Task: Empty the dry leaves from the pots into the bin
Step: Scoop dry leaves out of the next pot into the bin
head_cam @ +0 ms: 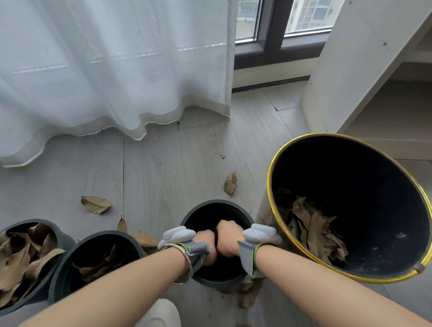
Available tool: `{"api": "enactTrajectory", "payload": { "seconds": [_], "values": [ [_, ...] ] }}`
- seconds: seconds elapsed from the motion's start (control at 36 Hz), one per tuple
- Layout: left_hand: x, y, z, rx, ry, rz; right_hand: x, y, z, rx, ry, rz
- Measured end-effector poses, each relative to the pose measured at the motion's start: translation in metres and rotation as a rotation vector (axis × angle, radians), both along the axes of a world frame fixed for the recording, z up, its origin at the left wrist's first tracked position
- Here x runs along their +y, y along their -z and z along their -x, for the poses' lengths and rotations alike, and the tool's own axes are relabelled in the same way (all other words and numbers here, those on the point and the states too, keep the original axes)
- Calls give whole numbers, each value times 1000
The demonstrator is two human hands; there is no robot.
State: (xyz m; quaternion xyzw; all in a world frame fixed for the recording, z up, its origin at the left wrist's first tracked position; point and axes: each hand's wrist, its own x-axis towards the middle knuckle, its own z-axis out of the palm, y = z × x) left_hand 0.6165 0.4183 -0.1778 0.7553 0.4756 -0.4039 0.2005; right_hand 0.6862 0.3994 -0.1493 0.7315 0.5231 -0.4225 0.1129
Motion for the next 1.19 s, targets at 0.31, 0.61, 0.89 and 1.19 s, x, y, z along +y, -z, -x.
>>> {"api": "enactTrajectory", "payload": {
  "seconds": [0.31, 0.61, 0.89, 1.19],
  "values": [
    [16, -160, 18, -557, 21, -85, -24, -129, -23, 184, 170, -466],
    [-38, -213, -63, -841, 20, -135, -77, -206, -118, 189, 216, -426],
    [-71, -164, -101, -779, -1, -135, -120, -145, -153, 248, 580, -308],
    [-65, -150, -86, -912, 85, -203, -128, -132, -161, 327, 640, -299]
  ]
}}
